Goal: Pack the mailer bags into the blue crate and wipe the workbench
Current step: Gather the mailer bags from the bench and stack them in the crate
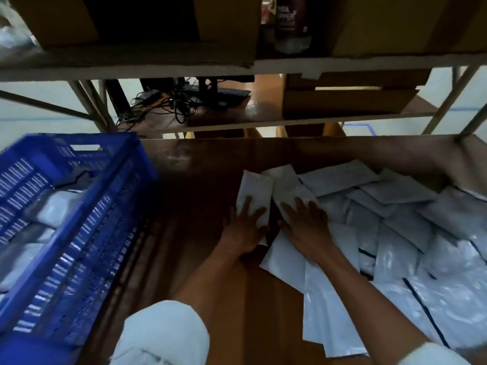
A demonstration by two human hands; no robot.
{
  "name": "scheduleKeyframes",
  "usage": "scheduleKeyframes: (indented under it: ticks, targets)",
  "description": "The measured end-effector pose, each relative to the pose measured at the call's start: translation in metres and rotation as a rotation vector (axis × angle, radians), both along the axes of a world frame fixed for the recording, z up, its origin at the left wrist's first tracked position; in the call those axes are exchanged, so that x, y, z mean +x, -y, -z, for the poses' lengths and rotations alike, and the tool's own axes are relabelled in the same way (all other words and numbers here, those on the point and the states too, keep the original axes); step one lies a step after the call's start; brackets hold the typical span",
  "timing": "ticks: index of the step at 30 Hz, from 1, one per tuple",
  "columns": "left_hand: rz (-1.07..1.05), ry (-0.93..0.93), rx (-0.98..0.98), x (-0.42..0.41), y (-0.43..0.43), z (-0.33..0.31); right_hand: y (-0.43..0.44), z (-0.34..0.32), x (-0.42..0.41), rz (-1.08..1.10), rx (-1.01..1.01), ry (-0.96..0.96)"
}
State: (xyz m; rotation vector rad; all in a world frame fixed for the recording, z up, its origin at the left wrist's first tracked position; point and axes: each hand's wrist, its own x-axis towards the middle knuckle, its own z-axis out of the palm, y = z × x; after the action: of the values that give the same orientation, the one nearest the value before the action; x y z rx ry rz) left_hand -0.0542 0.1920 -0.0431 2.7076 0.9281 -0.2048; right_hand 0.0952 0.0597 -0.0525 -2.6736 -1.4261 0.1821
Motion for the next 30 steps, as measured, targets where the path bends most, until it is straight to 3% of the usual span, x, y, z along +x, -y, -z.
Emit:
scheduleKeyframes:
  ticks: [3,7,11,14,16,19,23,27,30]
  targets:
    - [-0.096,0.008,0.018,-0.016,0.002,-0.002,-0.010,0.002,0.000,-0.080,-0.101,0.000]
    - [-0.228,-0.015,0.039,-0.073,0.001,-0.004,-0.014,-0.009,-0.041,-0.220,-0.021,0.006]
    - [-0.325,-0.031,0.119,-0.145,0.011,-0.004,-0.002,-0.013,-0.093,-0.362,0.052,-0.173]
    - [-0.451,0.024,0.160,-0.171,0.011,-0.006,-0.021,-0.021,-0.098,-0.294,0.187,-0.129]
    - [-0.495,0.085,0.092,-0.171,0.003,-0.006,-0.045,-0.022,-0.098,-0.228,0.093,-0.126]
    - [-0.412,0.011,0.032,-0.165,-0.002,-0.003,-0.071,-0.007,-0.114,-0.339,-0.080,-0.096]
    - [-0.505,0.039,0.196,-0.177,0.005,0.007,-0.076,-0.001,-0.125,-0.383,0.002,0.023]
    - [-0.600,0.179,0.167,-0.195,0.007,0.016,-0.082,0.004,-0.111,-0.337,0.017,-0.048]
    - [-0.534,0.110,0.129,-0.198,0.011,0.004,-0.089,0.007,-0.113,-0.373,-0.012,-0.094]
